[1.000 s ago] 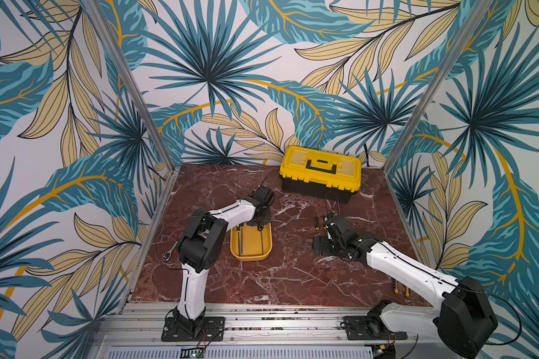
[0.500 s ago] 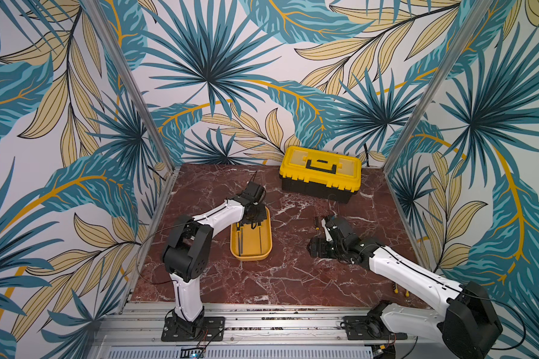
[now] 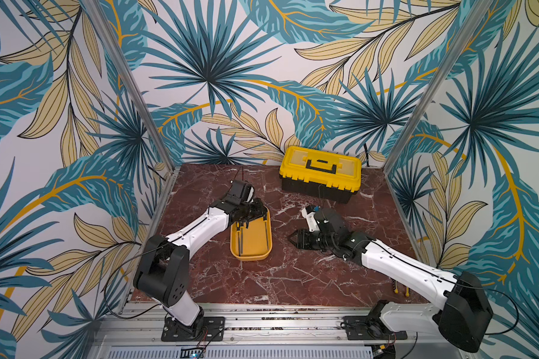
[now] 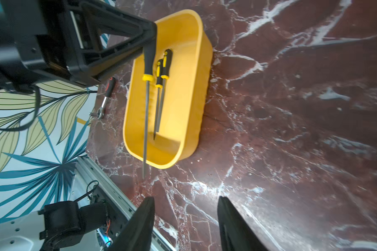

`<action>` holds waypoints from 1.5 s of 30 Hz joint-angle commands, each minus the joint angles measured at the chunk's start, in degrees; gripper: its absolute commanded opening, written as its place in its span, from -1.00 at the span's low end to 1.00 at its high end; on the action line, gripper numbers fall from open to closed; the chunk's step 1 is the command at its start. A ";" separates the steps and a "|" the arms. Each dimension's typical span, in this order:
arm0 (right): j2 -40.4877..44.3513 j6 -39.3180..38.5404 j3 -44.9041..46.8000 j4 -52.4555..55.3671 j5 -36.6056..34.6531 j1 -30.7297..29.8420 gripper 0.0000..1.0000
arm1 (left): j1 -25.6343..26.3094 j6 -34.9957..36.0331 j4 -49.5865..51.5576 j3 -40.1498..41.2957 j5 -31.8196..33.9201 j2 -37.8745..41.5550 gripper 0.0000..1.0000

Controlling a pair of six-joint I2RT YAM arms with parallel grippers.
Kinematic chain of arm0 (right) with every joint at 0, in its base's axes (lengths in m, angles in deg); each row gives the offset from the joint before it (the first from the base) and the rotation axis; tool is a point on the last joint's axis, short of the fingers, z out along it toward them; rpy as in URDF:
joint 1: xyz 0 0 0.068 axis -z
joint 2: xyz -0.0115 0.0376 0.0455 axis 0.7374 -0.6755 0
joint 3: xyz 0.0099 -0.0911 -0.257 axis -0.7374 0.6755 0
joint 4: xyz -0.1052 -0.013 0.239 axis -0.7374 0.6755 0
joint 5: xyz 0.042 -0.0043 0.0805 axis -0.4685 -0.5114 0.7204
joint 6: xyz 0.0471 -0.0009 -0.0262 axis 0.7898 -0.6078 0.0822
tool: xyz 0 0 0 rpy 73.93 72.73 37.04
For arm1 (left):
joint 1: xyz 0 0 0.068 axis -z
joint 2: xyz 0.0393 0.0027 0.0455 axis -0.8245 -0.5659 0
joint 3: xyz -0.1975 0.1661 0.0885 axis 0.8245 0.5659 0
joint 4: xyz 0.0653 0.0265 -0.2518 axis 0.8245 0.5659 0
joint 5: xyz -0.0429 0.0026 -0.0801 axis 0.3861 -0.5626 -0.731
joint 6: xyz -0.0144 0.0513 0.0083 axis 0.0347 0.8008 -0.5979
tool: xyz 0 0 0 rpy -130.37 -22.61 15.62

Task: Take the file tool out of the storage box
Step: Pick up the file tool from the storage box.

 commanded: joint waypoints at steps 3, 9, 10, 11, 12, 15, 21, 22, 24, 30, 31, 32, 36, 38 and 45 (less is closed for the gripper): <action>-4.44 1.78 -3.22 -4.95 2.53 -1.24 -0.13 | 0.05 -3.65 -4.97 2.40 -5.13 3.30 -0.70; -7.67 2.65 -4.79 -6.97 4.01 -2.22 -0.23 | 0.05 -5.20 -6.50 3.58 -7.09 3.98 -0.70; -8.02 2.82 -4.94 -7.30 4.24 -2.44 -0.25 | 0.03 -5.33 -6.86 3.67 -7.28 3.98 -0.70; -8.29 3.04 -4.97 -7.81 4.58 -2.59 -0.26 | 0.04 -5.55 -7.29 3.86 -7.59 3.86 -0.70; -8.48 3.23 -5.05 -8.26 4.81 -2.79 -0.27 | 0.01 -5.81 -7.65 4.00 -7.76 3.85 -0.70; -9.18 3.70 -5.23 -9.07 5.34 -3.30 -0.28 | 0.02 -6.20 -8.27 4.17 -8.25 3.53 -0.71; -10.08 4.06 -5.44 -9.56 5.52 -4.07 -0.34 | 0.09 -6.47 -8.69 4.25 -8.44 3.49 -0.71; -10.27 4.06 -5.41 -9.65 5.49 -4.19 -0.36 | 0.07 -6.51 -8.68 4.20 -8.36 3.58 -0.71; -10.42 4.21 -5.32 -9.82 5.31 -4.37 -0.38 | -0.01 -6.31 -8.37 4.00 -8.10 3.72 -0.71; -10.49 4.20 -5.24 -9.58 5.08 -4.80 -0.52 | -0.07 -5.76 -7.41 3.36 -7.87 3.62 -0.72; -10.44 4.20 -5.23 -9.60 5.04 -4.82 -0.56 | -0.07 -5.70 -7.29 3.20 -7.91 3.56 -0.73; -10.35 4.23 -5.19 -9.49 4.89 -4.89 -0.59 | -0.01 -5.61 -7.14 3.12 -7.81 3.56 -0.73; -10.22 3.97 -5.26 -9.20 4.79 -4.90 -0.69 | -0.08 -5.25 -6.46 2.72 -7.30 3.54 -0.73; -10.12 3.89 -5.23 -9.03 4.52 -4.91 -0.73 | -0.04 -5.16 -6.37 2.71 -7.20 3.45 -0.74; -9.99 3.90 -5.14 -9.03 4.21 -4.99 -0.90 | -0.05 -5.46 -6.74 2.74 -7.38 3.54 -0.72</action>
